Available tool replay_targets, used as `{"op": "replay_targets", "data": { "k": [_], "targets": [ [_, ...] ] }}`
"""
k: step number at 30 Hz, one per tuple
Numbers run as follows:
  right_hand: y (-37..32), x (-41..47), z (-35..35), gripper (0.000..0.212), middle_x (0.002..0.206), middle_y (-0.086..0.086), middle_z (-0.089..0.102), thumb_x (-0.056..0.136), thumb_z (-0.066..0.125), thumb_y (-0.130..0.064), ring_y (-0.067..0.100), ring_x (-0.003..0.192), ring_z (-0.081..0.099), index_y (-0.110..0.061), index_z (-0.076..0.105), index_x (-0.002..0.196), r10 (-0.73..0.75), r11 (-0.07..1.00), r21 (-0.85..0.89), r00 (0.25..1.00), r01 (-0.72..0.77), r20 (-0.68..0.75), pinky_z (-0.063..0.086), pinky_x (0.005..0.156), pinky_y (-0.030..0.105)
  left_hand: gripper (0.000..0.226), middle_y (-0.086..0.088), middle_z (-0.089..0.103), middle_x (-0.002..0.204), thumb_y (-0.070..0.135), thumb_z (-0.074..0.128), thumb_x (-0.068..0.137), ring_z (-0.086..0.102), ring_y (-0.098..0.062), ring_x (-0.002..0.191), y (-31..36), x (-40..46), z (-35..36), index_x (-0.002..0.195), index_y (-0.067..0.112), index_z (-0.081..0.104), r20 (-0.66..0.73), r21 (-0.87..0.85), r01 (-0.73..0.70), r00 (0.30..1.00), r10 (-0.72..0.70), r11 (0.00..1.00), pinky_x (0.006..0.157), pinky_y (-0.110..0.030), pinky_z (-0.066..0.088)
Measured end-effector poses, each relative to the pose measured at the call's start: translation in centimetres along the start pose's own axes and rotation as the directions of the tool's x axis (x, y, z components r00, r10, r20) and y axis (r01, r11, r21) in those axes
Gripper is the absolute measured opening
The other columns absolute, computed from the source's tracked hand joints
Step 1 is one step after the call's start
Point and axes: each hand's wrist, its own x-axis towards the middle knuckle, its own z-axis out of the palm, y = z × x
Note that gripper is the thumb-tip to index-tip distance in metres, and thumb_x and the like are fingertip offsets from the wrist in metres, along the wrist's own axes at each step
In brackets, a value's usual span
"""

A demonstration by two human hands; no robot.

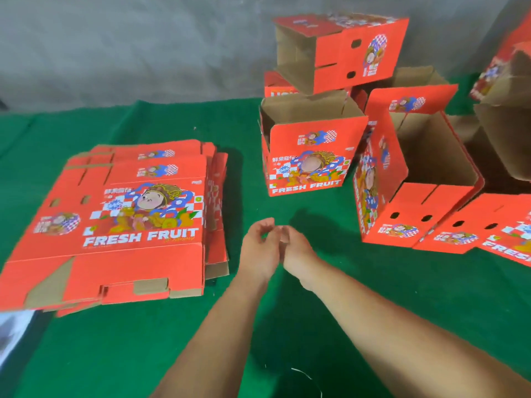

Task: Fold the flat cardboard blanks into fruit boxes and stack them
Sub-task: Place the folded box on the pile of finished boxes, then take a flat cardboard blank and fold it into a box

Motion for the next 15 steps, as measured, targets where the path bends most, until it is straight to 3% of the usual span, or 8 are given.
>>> {"op": "replay_targets", "data": {
  "k": [2,4,5,6,8,9,12,15],
  "targets": [
    [-0.9,0.4,1.1,0.029,0.115,0.002,0.07,0.1,0.053,-0.019,0.018,0.09,0.063,-0.022,0.059,0.128,0.144,0.973,0.184,0.99,-0.14,-0.006,0.054,0.099,0.041,0.03,0.0,0.066,0.13,0.012,0.055,0.098,0.063,-0.01,0.113,0.5,0.8,-2.2,0.126,0.02,0.063,-0.012,0.078,-0.079,0.997,0.081,0.994,0.094,-0.011,0.046],
    [-1.6,0.5,2.1,0.03,0.119,0.005,0.068,0.101,0.05,-0.013,0.023,0.095,0.067,-0.019,0.059,0.128,0.188,0.956,0.228,0.982,-0.187,0.016,0.056,0.096,0.04,0.031,-0.007,0.067,0.127,0.021,0.061,0.094,0.062,-0.027,0.121,0.3,2.6,-5.0,0.125,0.024,0.065,-0.106,0.238,-0.132,0.981,0.161,0.962,0.106,-0.04,0.049],
    [-1.8,0.5,2.6,0.031,0.119,0.005,0.067,0.101,0.05,-0.012,0.024,0.097,0.068,-0.019,0.059,0.129,0.187,0.958,0.212,0.982,-0.19,0.036,0.056,0.096,0.04,0.038,-0.012,0.062,0.135,0.028,0.065,0.091,0.054,-0.035,0.131,-0.1,3.7,-6.5,0.129,0.027,0.063,-0.184,0.38,-0.074,0.971,0.154,0.922,0.113,-0.052,0.042],
    [-1.9,0.4,3.1,0.031,0.118,0.006,0.068,0.101,0.05,-0.012,0.023,0.095,0.068,-0.02,0.059,0.13,0.184,0.962,0.195,0.981,-0.192,0.062,0.057,0.095,0.04,0.052,-0.017,0.048,0.151,0.038,0.067,0.088,0.038,-0.039,0.145,-0.6,4.6,-8.1,0.138,0.032,0.055,-0.278,0.523,0.071,0.956,0.091,0.849,0.12,-0.059,0.028],
    [-2.0,0.1,4.3,0.032,0.116,0.006,0.07,0.101,0.049,-0.011,0.021,0.09,0.066,-0.02,0.059,0.13,0.187,0.965,0.162,0.974,-0.207,0.131,0.058,0.093,0.038,0.081,-0.024,0.003,0.168,0.053,0.067,0.084,0.002,-0.051,0.153,-1.9,5.6,-10.5,0.154,0.04,0.028,-0.398,0.642,0.354,0.912,-0.099,0.68,0.124,-0.061,0.002],
    [-2.1,0.1,4.8,0.032,0.116,0.006,0.071,0.101,0.049,-0.011,0.021,0.088,0.066,-0.02,0.059,0.13,0.192,0.963,0.157,0.968,-0.218,0.164,0.058,0.09,0.036,0.087,-0.027,-0.008,0.167,0.052,0.066,0.085,-0.005,-0.056,0.151,-2.9,5.8,-11.1,0.156,0.038,0.019,-0.403,0.68,0.399,0.904,-0.141,0.615,0.124,-0.061,0.0],
    [-2.4,0.6,6.6,0.03,0.116,0.004,0.07,0.101,0.051,-0.014,0.02,0.09,0.067,-0.023,0.059,0.128,0.194,0.963,0.143,0.958,-0.226,0.21,0.057,0.087,0.036,0.092,-0.03,-0.009,0.165,0.041,0.061,0.091,-0.001,-0.06,0.149,-5.9,5.6,-11.6,0.162,0.029,0.002,-0.338,0.835,0.327,0.94,-0.057,0.444,0.124,-0.06,0.01],
    [-2.7,1.7,8.0,0.026,0.117,0.0,0.069,0.1,0.055,-0.02,0.017,0.091,0.07,-0.028,0.061,0.123,0.164,0.973,0.12,0.958,-0.196,0.235,0.056,0.084,0.032,0.09,-0.018,0.005,0.167,0.047,0.059,0.088,0.013,-0.052,0.148,-6.6,5.6,-12.2,0.162,0.032,0.01,-0.3,0.851,0.272,0.954,-0.009,0.449,0.119,-0.056,0.028]
  ]
}}
